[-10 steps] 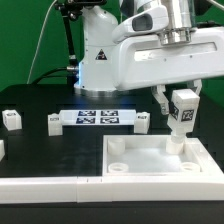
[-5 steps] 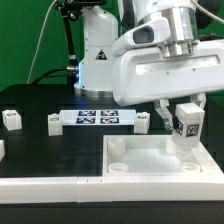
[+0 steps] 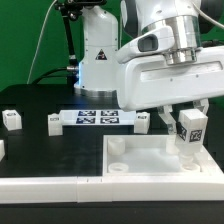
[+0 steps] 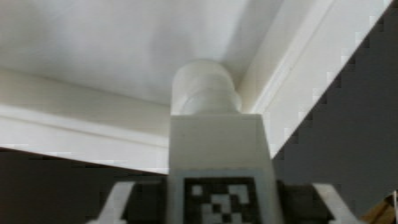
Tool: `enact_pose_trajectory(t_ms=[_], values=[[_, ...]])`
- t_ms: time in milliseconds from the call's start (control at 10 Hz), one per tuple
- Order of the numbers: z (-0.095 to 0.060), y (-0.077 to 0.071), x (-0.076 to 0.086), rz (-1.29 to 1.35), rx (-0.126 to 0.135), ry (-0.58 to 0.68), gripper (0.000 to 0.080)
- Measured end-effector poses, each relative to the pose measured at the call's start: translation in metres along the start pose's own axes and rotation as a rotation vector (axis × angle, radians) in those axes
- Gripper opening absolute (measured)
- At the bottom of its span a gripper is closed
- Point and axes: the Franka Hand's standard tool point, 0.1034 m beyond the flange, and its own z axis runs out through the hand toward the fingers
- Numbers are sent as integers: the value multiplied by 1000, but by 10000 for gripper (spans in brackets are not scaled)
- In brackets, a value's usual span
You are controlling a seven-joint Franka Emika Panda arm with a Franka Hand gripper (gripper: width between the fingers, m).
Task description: Assemble one leg
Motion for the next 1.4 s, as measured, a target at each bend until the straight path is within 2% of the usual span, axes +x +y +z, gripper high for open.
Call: enact_pose_trajectory(t_ms=[500,800,1400], values=[[5,-1,7,-6,-3,31,288],[17,-1,0,-2,-4,36,288],[18,1,-1,0,-18,85,288]])
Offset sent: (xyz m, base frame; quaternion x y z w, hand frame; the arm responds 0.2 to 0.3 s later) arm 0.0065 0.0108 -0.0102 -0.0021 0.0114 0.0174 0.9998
